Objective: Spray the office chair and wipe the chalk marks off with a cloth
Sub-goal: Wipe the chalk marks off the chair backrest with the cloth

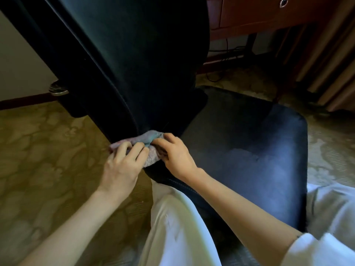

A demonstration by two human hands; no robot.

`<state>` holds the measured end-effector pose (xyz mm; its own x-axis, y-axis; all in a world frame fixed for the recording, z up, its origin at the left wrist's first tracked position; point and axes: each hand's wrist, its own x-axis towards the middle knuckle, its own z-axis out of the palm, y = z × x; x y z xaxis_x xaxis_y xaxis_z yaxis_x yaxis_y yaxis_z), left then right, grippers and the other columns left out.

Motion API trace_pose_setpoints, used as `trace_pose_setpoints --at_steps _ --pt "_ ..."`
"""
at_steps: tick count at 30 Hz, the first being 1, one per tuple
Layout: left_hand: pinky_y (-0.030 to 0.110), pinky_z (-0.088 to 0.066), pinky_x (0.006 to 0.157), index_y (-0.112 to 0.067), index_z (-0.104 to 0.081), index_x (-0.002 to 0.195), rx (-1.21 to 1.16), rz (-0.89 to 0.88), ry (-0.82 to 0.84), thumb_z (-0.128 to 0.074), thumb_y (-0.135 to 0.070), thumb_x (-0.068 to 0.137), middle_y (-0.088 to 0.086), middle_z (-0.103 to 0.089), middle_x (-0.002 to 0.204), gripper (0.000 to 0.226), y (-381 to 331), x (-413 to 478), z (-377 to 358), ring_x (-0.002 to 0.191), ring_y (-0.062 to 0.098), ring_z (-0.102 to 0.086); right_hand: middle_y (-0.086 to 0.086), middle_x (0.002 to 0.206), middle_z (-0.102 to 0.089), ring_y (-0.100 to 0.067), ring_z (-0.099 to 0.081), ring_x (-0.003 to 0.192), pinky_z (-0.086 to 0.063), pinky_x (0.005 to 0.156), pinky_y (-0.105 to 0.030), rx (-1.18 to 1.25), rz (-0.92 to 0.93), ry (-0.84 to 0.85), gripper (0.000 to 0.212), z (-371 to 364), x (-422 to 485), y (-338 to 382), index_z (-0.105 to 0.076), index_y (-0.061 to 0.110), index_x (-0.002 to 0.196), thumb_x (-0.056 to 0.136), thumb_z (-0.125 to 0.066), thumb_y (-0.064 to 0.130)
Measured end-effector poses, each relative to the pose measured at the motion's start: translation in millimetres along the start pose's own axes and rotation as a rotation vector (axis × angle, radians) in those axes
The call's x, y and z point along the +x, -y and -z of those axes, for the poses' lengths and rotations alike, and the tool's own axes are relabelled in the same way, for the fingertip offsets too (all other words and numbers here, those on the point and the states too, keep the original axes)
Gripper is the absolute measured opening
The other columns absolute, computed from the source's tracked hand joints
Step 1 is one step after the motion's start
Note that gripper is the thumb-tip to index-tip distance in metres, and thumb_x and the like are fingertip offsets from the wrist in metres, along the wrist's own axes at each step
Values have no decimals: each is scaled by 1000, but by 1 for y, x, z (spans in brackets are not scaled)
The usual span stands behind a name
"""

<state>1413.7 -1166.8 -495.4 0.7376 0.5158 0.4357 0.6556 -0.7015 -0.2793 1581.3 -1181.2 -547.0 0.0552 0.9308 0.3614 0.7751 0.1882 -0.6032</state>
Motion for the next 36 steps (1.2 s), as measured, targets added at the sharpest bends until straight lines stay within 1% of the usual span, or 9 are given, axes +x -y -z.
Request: trace_pose_setpoints --at_steps 4,7,11,18,21,23,27,32,36 --pt "43 -51 61 -4 -66 104 -28 43 30 -62 10 65 12 -64 109 42 5 -6 6 90 36 -58 -8 111 -55 -28 -52 94 -45 81 -35 17 5 -8 43 -1 -4 9 -61 18 122 83 -54 1" --pt "44 -52 63 -3 -67 105 -34 59 13 -61 11 62 14 -64 109 46 9 -10 18 93 37 -59 -9 112 -57 -27 -53 91 -47 79 -36 4 47 -59 42 6 -11 19 -63 17 118 80 -59 -1" --pt "43 -52 61 -2 -64 108 -27 125 23 -60 9 61 15 -63 106 49 16 -16 37 94 39 -58 -7 114 -55 -26 -51 91 -48 75 -44 -38 81 -38 42 17 -18 38 -59 24 121 81 -56 12" --pt "46 -47 57 0 -54 116 -35 487 78 -70 13 53 17 -51 109 66 57 -21 63 95 38 -45 -15 115 -52 -35 -48 96 -51 63 -46 0 180 -48 51 30 -4 109 -60 16 124 76 -63 -4" --pt "48 -46 64 -1 -56 117 -81 571 28 -71 14 57 19 -49 114 64 81 -6 65 99 37 -43 -17 119 -49 -36 -44 100 -51 65 -46 -27 190 -57 53 33 13 133 -56 14 129 80 -59 -5" --pt "48 -45 76 -1 -56 118 -127 576 0 -73 16 58 19 -53 117 65 91 5 59 103 37 -46 -17 119 -47 -34 -43 100 -50 68 -46 -47 177 -66 53 36 23 137 -55 14 130 80 -58 -4" --pt "46 -43 91 5 -56 122 -294 602 -49 -69 20 61 25 -60 116 64 89 14 44 109 42 -53 -18 115 -50 -35 -45 95 -50 65 -45 -58 198 -76 50 39 26 127 -59 13 125 78 -61 -4" --pt "37 -46 72 -7 -54 124 -456 700 -89 -70 9 68 23 -63 108 61 82 15 39 96 39 -60 -19 119 -52 -36 -48 98 -52 65 -44 -72 232 -72 48 44 26 117 -60 14 125 80 -65 -2" --pt "34 -42 68 -7 -55 117 -546 672 -97 -71 7 68 16 -64 100 54 81 16 45 88 32 -60 -19 118 -51 -36 -47 97 -52 66 -47 -61 236 -53 48 47 27 115 -60 14 125 80 -65 -1"
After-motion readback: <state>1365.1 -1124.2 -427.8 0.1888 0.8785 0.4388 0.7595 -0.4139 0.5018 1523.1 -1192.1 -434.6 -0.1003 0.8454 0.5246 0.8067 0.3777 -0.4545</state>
